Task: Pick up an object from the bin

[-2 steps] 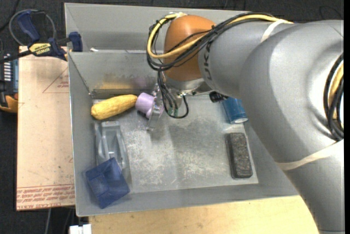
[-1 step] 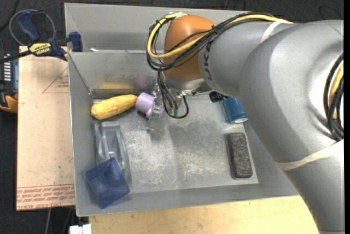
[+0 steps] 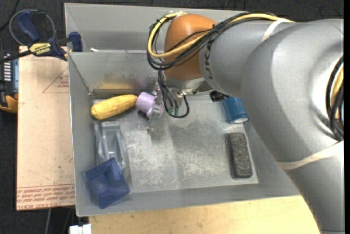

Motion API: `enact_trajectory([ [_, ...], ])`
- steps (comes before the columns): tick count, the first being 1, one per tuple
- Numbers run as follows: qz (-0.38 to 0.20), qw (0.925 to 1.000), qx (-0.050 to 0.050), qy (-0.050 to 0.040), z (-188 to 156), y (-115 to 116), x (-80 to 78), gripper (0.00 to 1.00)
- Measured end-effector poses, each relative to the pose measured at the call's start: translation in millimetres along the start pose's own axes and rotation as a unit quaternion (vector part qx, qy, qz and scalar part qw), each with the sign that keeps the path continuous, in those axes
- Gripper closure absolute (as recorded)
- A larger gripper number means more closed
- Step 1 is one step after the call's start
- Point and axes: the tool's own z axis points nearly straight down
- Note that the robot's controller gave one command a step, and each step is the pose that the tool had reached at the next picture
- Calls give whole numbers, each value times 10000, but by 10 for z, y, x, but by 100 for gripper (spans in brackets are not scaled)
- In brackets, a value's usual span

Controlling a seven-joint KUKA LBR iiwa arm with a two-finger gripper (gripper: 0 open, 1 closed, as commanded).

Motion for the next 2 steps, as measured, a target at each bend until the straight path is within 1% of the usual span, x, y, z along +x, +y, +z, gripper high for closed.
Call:
enact_trajectory([
  [2, -8, 10000, 5, 23, -525, -2, 9, 100],
])
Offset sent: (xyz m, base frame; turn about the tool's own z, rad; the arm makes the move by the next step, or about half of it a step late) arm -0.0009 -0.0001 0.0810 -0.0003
